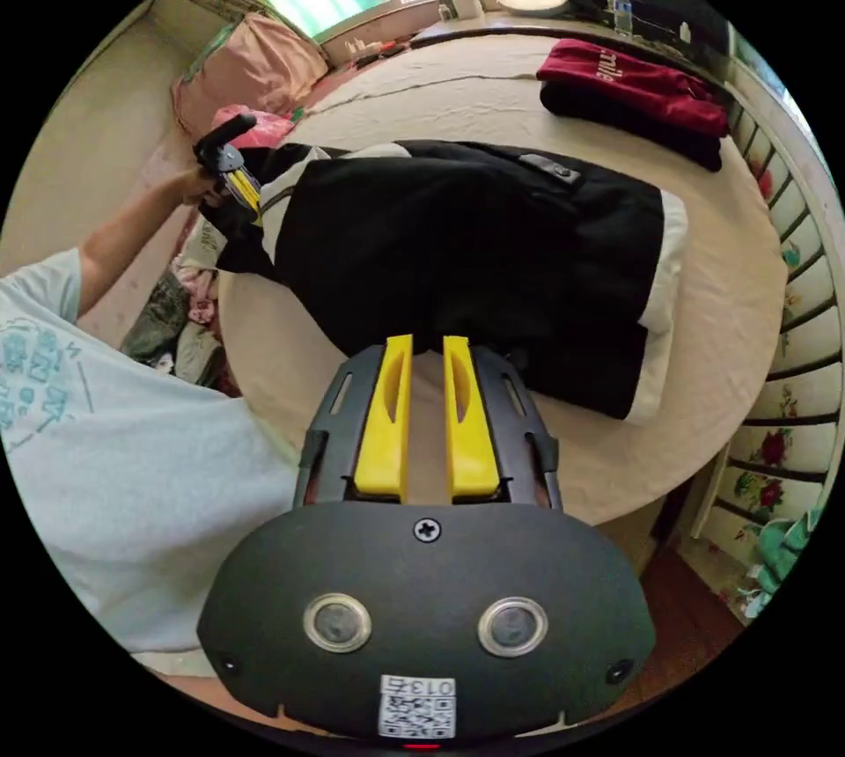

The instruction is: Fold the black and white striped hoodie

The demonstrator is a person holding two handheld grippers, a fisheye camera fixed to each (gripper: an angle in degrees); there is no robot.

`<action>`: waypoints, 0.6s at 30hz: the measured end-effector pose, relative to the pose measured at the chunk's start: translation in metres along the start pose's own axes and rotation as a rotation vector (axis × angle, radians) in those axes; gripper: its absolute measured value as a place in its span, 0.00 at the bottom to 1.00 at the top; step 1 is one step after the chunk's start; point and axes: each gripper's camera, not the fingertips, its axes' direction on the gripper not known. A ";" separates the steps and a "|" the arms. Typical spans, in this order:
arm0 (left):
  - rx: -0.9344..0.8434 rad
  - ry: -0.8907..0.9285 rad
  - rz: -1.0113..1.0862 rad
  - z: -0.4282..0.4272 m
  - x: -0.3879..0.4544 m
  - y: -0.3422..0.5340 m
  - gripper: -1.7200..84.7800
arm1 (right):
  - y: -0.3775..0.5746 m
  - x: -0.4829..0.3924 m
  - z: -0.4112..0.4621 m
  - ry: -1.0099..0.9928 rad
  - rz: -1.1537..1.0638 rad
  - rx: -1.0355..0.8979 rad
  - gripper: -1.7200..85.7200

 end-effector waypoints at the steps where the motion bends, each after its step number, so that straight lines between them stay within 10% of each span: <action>1: 0.010 0.001 0.000 -0.005 0.000 0.001 0.03 | -0.001 0.011 -0.023 -0.028 0.045 0.092 0.14; 5: 0.012 -0.048 0.014 -0.029 0.011 -0.001 0.03 | -0.026 0.036 -0.058 0.103 0.146 0.288 0.16; 10: -0.019 -0.082 -0.012 -0.039 0.016 -0.010 0.03 | -0.088 0.064 0.046 0.179 0.103 -0.100 0.15; 18: 0.026 -0.151 0.057 -0.074 0.049 -0.003 0.03 | -0.096 0.025 -0.010 0.320 -0.049 0.059 0.06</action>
